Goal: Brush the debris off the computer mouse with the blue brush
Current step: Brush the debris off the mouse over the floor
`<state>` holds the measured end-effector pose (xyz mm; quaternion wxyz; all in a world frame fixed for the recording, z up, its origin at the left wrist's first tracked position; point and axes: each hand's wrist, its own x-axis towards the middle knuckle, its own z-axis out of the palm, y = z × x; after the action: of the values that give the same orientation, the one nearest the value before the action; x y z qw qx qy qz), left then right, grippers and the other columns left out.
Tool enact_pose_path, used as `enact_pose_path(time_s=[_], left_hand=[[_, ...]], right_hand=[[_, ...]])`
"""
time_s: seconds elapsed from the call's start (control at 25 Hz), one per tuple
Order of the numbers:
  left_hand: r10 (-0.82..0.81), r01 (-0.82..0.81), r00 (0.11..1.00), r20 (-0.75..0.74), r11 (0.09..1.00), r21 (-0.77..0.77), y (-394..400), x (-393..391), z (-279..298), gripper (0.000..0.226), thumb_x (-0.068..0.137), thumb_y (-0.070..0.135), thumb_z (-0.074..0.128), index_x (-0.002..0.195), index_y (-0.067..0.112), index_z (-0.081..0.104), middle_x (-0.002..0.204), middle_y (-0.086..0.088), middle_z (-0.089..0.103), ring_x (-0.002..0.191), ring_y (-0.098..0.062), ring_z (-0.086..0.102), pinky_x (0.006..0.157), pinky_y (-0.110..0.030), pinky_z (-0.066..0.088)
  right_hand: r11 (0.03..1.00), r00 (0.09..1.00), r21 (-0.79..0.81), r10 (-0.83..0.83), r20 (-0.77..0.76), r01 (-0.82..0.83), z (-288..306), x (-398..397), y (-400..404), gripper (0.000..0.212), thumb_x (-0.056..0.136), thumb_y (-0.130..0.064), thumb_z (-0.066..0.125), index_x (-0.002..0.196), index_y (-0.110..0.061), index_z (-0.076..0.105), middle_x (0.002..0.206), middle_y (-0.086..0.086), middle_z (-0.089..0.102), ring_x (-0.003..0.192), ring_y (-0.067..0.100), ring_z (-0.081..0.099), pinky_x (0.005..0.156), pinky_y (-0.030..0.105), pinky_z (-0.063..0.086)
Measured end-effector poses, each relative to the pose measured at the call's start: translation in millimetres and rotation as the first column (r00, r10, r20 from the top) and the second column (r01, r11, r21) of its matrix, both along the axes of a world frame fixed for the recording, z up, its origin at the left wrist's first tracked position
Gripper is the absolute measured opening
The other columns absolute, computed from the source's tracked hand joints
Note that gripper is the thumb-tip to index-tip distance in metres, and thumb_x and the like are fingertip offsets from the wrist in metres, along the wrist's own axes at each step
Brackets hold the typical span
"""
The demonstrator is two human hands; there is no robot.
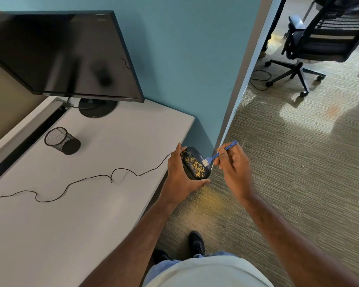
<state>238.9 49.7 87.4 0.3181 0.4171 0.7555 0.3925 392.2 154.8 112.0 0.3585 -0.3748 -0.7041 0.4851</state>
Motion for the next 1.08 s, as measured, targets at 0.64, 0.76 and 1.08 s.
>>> enact_pose_path(time_s=[0.64,0.76,1.08], left_hand=[[0.004,-0.004,1.0,-0.003,1.0,0.001,-3,-1,-3,0.139,0.058,0.044,0.097,0.159,0.033,0.002,0.155,0.007,0.024,0.141,-0.005,0.025,0.111,-0.024,0.033],[0.001,-0.001,1.0,0.0,1.0,0.0,-3,0,-4,0.139,0.058,0.042,0.097,0.159,0.032,0.002,0.156,0.006,0.024,0.142,-0.006,0.024,0.111,-0.025,0.033],[0.008,-0.008,1.0,0.003,1.0,0.018,-3,-1,-4,0.138,0.057,0.042,0.098,0.16,0.03,0.006,0.155,0.006,0.025,0.141,-0.004,0.025,0.108,-0.02,0.032]], right_hand=[[1.0,0.998,0.005,0.018,0.066,-0.018,12,-13,-5,0.013,0.109,-0.015,0.049,0.103,-0.005,0.056,0.077,0.011,0.067,0.049,0.001,0.051,0.047,0.013,0.035],[0.999,0.998,-0.031,-0.035,0.06,0.037,9,-17,-3,0.012,0.108,-0.02,0.05,0.1,-0.015,0.056,0.076,0.01,0.065,0.056,0.028,0.052,0.048,0.038,0.043],[0.999,0.998,-0.046,0.01,0.061,-0.007,13,-20,3,0.012,0.108,-0.015,0.05,0.101,-0.008,0.056,0.077,0.009,0.064,0.062,0.0,0.059,0.057,0.017,0.045]])
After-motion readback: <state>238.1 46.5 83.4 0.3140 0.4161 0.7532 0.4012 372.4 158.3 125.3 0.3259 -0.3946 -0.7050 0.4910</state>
